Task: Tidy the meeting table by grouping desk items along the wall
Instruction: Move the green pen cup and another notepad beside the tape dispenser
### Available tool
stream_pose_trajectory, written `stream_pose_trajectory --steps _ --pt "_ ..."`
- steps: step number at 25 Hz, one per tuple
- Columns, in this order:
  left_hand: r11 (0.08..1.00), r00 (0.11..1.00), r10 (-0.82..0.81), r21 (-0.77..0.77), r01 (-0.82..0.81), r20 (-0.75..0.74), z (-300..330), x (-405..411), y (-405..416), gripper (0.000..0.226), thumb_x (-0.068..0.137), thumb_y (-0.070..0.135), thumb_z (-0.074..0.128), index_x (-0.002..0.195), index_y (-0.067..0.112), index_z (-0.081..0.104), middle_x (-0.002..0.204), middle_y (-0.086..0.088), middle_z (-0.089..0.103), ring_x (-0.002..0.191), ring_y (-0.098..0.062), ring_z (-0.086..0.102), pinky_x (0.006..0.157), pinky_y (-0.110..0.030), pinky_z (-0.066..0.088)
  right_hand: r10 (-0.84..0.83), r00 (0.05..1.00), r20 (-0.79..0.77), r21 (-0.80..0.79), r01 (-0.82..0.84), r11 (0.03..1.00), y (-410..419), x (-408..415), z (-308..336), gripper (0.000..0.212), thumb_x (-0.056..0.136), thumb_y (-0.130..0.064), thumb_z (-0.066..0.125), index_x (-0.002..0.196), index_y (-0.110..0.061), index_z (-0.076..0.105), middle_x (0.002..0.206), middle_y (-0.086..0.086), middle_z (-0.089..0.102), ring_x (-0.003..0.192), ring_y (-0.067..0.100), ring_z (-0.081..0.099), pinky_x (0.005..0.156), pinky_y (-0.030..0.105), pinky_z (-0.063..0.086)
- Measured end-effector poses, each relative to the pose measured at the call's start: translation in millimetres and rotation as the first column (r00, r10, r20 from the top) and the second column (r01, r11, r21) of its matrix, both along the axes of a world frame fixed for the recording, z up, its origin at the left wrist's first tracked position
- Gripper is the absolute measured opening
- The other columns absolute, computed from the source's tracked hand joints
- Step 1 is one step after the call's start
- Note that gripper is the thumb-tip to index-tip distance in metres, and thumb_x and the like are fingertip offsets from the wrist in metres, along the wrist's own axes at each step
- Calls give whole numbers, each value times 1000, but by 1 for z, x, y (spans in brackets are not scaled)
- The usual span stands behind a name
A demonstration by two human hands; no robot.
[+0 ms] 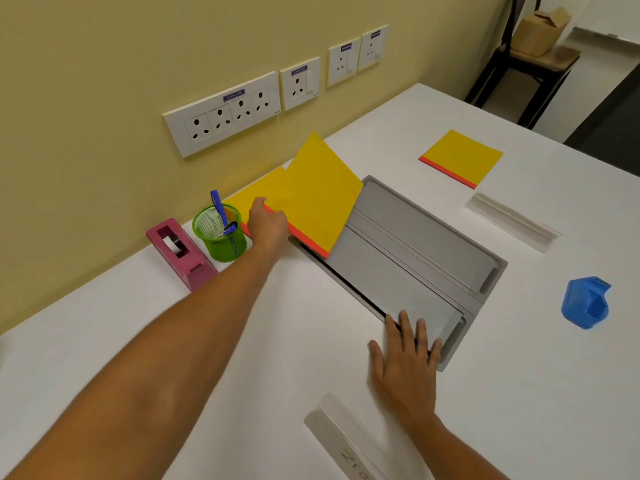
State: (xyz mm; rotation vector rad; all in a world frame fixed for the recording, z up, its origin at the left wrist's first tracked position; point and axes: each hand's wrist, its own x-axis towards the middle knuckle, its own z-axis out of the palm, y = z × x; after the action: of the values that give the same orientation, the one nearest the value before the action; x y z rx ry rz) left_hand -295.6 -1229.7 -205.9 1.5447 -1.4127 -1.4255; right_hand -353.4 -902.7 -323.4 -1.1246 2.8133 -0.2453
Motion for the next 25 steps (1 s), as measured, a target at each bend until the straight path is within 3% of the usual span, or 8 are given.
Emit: stream_pose_trajectory --steps 3,5,8,10,13,15,18,25 --pt "995 986 5 -102 12 167 4 -18 -26 59 89 -4 45 145 13 38 105 -11 57 87 -27 58 67 -39 47 0 1000 -15 14 0 1000 -3 -1 1 71 98 -64 11 156 -27 29 166 3 22 154 32 10 122 62 9" --pt "991 969 41 -134 -8 244 1 -25 -36 58 90 -7 48 144 10 37 123 -17 56 106 -34 61 81 -45 52 1 1000 -26 14 -1 1000 -4 0 1 72 98 -65 11 156 -27 30 165 3 22 154 32 11 121 62 12" --pt "977 917 61 -210 25 394 -15 -35 -41 68 89 -10 51 149 12 28 141 -22 38 114 -39 55 91 -40 48 -5 999 -46 10 6 1000 -3 1 2 71 98 -64 13 155 -27 33 165 2 23 154 31 11 121 62 13" --pt "958 814 89 -274 88 574 -27 -38 -37 77 89 -9 51 153 20 19 154 -22 18 129 -48 40 106 -47 40 -7 999 -51 3 8 1000 -3 2 3 69 98 -63 15 154 -27 35 165 2 24 154 31 12 121 61 12" --pt "791 567 -7 -342 506 823 -58 -48 -17 69 95 7 50 154 19 18 162 -19 8 147 -46 5 119 -56 11 -12 999 -42 -12 12 1000 -3 1 5 69 98 -62 16 152 -27 37 164 2 27 154 32 15 121 62 14" --pt "673 512 -190 -268 689 838 -71 -59 2 69 97 34 53 154 17 19 162 -16 15 150 -38 7 121 -49 11 -6 999 -49 -9 5 1000 -3 2 4 70 98 -63 13 152 -26 39 164 3 28 153 32 16 120 62 16" --pt "659 425 -287 -146 738 858 -83 -70 14 76 94 59 44 156 23 17 164 -13 9 150 -40 2 120 -53 8 -4 998 -59 -12 3 1000 -3 1 2 72 97 -64 11 152 -26 39 163 3 29 153 32 17 120 62 16" --pt "653 356 -278 -96 751 892 -83 -58 6 62 100 47 30 156 24 15 165 -11 5 148 -46 2 115 -67 9 -1 999 -54 -25 0 1000 -3 0 1 74 97 -65 11 152 -25 39 163 5 29 153 34 18 120 63 15"
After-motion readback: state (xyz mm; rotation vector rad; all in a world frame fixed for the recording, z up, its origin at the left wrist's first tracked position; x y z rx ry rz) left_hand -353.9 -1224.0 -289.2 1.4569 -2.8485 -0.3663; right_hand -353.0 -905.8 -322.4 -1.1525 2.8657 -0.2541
